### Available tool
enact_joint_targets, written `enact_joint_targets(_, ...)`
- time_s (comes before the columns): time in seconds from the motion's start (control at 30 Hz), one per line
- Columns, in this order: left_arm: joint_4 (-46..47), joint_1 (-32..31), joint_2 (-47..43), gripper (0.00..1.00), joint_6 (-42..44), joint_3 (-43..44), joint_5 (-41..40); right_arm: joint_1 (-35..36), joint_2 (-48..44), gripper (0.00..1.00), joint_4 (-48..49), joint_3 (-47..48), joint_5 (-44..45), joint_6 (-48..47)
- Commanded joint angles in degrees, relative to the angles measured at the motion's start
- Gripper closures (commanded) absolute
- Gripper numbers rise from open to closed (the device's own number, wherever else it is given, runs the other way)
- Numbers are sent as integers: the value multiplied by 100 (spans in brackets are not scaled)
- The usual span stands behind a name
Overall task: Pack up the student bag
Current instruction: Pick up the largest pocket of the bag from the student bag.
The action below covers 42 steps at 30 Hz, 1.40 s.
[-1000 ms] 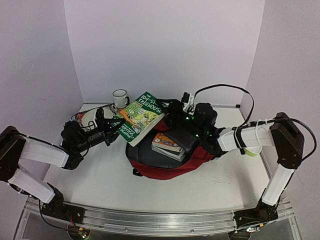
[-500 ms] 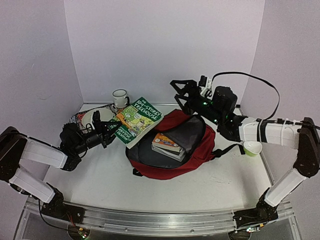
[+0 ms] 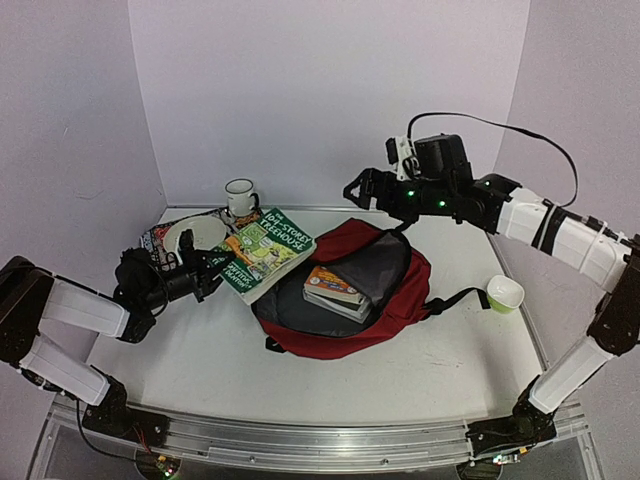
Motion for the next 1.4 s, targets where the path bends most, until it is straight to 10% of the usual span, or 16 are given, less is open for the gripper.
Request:
enact_joint_targets(0.0,179,151,-243,100,125,155,558,-4,552,4,-2120,794,415,-2067)
enact_joint_targets(0.27,-590,180,-465,100,414,77,779,746,1305,3,-3089,1017,2076,-3844)
enact_joint_targets(0.63,-827,176,-572,100,462,6,1045,1156,2001,31,-2978,1092,2663,-3899)
enact_joint_targets(1.03,-942,172,-720,100,483,-31,1239,1155,2695,37,-2782,1273,3124,-3725)
enact_joint_targets(1.37,-971,71,-824,100,404,57,1262,1160,2468,96,-2616,1358,3427,-3813)
